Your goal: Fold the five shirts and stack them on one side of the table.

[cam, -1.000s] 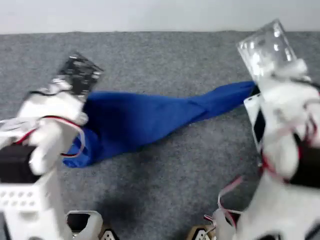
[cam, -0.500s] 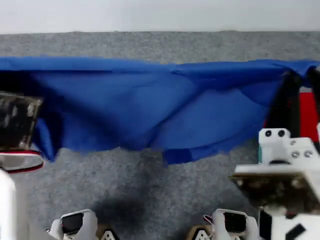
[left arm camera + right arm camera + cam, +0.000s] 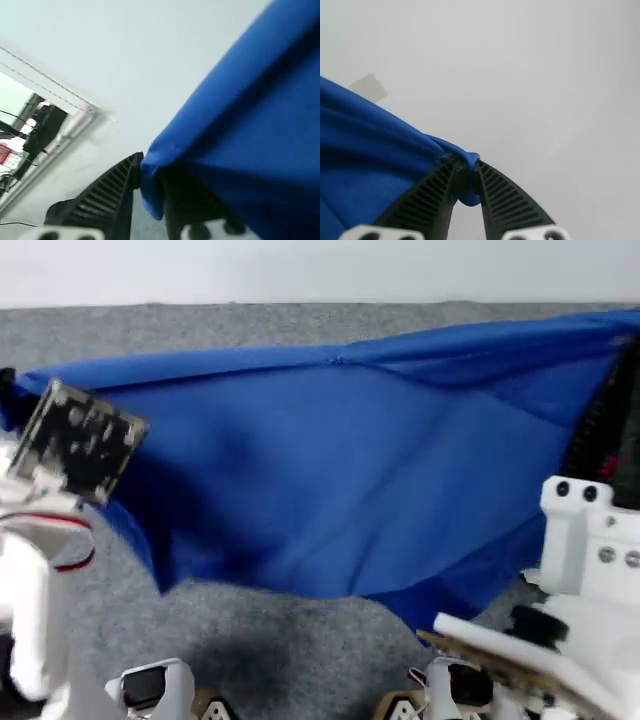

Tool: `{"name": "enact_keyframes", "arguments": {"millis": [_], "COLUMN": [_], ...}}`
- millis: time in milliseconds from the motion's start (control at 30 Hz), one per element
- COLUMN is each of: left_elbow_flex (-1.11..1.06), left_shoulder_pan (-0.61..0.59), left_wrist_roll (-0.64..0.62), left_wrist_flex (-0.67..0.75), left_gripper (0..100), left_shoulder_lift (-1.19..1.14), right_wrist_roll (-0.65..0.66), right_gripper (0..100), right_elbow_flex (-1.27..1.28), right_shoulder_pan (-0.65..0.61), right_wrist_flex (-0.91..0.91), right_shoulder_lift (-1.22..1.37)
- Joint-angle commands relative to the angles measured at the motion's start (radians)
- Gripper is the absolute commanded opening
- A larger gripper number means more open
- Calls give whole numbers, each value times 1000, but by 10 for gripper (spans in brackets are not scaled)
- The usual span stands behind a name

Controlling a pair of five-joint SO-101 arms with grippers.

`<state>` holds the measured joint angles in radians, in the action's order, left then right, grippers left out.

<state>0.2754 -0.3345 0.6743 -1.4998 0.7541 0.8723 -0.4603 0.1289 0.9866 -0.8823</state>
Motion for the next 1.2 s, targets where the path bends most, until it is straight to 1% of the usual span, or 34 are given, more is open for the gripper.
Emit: {"name": "enact_keyframes", "arguments": {"millis": [0,133,233,333,533,600,667,767,833,900,967,1033,1100,1167], "left_elbow_flex": [-5,-4,-12,-35,-54,-82,-154,-277,-236,-107,-25,-25,-54,-105], "left_shoulder_pan": [-21,-21,-21,-21,-21,-21,-21,-21,-14,26,109,157,160,160], "left_wrist_roll": [9,8,8,8,11,11,15,80,89,58,52,77,115,137], "left_wrist_flex": [72,98,89,66,66,89,114,209,287,298,238,129,29,-14], "left_gripper": [15,15,15,15,15,15,15,15,15,15,15,15,15,15], "left_shoulder_lift": [8,48,81,109,126,104,71,11,21,72,117,141,146,153], "right_wrist_roll": [15,15,15,15,114,121,121,118,120,120,121,121,121,117], "right_gripper": [12,12,12,12,12,12,12,12,12,12,12,12,12,12], "right_elbow_flex": [0,-6,-6,-6,-5,11,51,84,87,87,87,87,92,95], "right_shoulder_pan": [35,42,99,110,110,110,110,107,107,110,110,110,107,105], "right_wrist_flex": [-61,-54,-61,-62,-64,-54,-64,-64,-64,-62,-53,-53,-53,-48], "right_shoulder_lift": [56,53,35,5,-18,-13,-2,27,50,56,56,56,58,61]}}
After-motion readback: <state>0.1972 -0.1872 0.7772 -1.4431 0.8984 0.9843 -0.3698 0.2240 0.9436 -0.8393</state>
